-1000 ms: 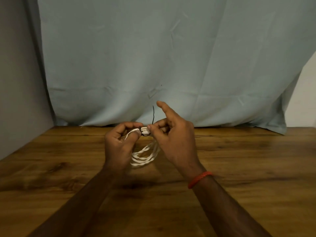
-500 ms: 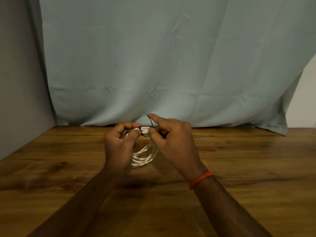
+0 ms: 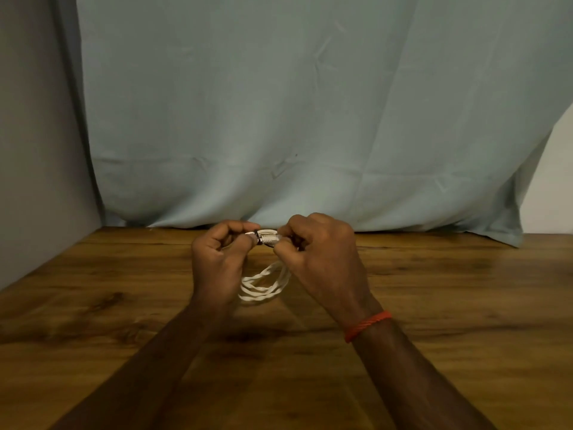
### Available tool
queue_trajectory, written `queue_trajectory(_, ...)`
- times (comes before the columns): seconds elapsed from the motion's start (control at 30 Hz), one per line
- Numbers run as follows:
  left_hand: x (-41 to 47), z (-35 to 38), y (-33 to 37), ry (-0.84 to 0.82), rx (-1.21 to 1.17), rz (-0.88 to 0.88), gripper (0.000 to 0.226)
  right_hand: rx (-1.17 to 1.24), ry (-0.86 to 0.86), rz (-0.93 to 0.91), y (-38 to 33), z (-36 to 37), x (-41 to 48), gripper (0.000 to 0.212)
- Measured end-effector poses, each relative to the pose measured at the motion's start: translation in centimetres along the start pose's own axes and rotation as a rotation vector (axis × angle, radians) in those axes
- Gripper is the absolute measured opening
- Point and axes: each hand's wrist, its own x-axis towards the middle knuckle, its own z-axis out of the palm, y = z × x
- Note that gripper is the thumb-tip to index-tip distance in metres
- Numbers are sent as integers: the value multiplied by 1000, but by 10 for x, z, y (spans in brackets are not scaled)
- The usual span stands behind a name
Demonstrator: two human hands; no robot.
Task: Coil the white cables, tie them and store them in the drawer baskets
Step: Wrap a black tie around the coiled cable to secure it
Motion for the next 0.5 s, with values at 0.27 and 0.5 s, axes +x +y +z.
queue_trajectory(0.27,-4,-1,0,-86,-29,21,13,-91,-7,-110,-2,-3,1,11)
queue_trajectory(0.5,1,-5,-7,-68,-53,-9,16,161,-159,-6,4,-8,7,9)
